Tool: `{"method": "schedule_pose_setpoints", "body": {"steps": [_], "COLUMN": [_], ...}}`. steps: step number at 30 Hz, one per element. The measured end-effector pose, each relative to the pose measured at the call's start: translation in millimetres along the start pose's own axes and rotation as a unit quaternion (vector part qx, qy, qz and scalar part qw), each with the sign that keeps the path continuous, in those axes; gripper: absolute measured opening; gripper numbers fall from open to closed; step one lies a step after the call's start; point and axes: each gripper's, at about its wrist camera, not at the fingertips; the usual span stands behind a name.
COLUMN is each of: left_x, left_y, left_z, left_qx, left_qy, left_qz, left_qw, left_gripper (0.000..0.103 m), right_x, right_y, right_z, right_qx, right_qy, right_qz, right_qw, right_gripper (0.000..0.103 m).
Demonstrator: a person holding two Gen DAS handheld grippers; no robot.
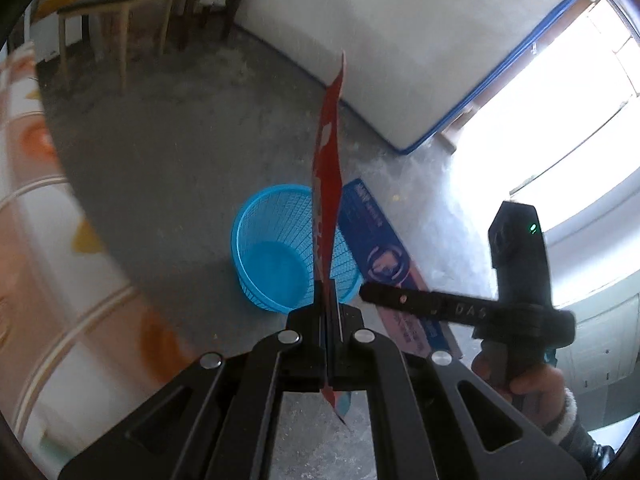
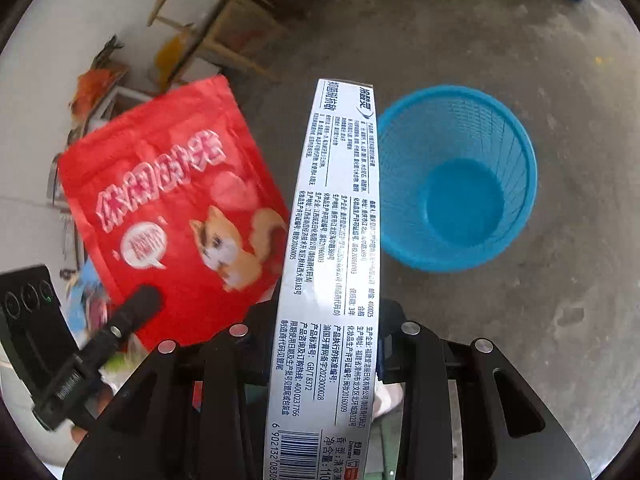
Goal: Collect trash
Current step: 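Open both tools above the blue basket to drop the items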
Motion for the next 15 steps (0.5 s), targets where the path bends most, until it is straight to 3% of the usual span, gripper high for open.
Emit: {"method": "schedule_pose_setpoints", "body": {"steps": [3, 4, 5, 7, 10, 15], "left_x": [21, 26, 26, 23, 14, -9], "left_y": [14, 18, 17, 13, 3, -1], "left_z": [5, 6, 8, 5, -3, -15], "left_qx": [0.012, 0.015, 0.016, 0.009, 0.009, -0.012], "left_qy": [0.011, 0.019, 0.025, 0.032, 0.016, 0.004], "left_qz": [0.015, 0.026, 0.03, 0.044, 0.046, 0.053], "left_qw": [0.9997, 0.9994, 0.9991, 0.9985, 0.9988, 0.9985], "left_gripper": [0.002, 0.011, 0.027, 0.046, 0.047, 0.047], "right_x": [14, 18, 31, 37, 43, 51], "right_y": [22, 28, 33, 34, 28, 8], "right_z": [23, 34, 34, 55, 63, 64], "right_qx": [0.038, 0.055, 0.069, 0.087, 0.108, 0.09], "right_qy": [-0.014, -0.016, -0.024, -0.046, -0.049, -0.07], "right_qz": [0.014, 0.021, 0.028, 0.029, 0.026, 0.008], "right_qw": [0.999, 0.998, 0.997, 0.995, 0.993, 0.993], "right_gripper": [0.046, 0.061, 0.065, 0.065, 0.065, 0.065]}}
Point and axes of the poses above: each gripper's, at about its wrist camera, not at the fingertips, and x roughly the way its jaws point, z to its right, y to its top, and after that the axes turned 12 degrees about -x, right-handed
